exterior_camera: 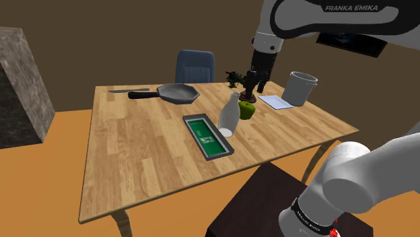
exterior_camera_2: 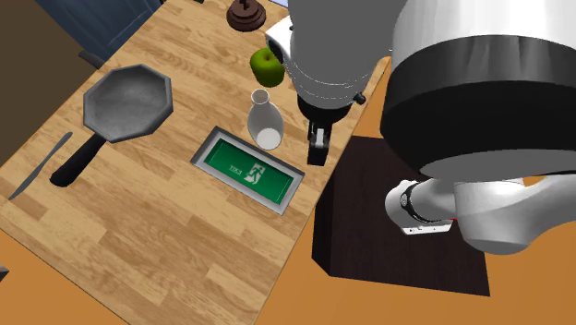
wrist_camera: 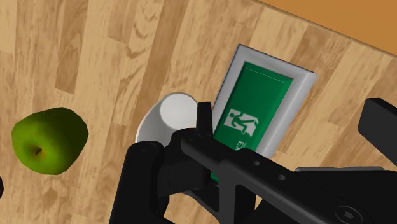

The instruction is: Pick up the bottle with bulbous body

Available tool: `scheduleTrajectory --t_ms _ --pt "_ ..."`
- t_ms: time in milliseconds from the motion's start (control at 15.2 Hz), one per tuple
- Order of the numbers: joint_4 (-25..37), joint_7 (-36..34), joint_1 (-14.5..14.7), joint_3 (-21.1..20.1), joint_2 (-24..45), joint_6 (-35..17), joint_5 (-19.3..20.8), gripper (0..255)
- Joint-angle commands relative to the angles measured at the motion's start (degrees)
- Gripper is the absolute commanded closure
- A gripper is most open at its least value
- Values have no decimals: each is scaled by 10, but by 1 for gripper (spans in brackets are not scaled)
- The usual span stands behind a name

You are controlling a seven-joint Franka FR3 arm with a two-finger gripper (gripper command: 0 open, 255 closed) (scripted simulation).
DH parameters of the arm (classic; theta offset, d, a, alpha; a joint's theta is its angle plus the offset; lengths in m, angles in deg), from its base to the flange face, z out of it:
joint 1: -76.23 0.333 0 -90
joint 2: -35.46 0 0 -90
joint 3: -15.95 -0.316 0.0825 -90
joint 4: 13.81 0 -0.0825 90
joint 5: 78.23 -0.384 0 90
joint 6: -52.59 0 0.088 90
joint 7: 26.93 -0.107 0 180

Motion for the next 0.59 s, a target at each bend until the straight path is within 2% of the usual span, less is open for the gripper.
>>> scheduleTrajectory --t_ms 0,528 --pt "22 17 -4 16 44 -17 2 0" --pt "142 94 -18 74 221 -54 -14 0"
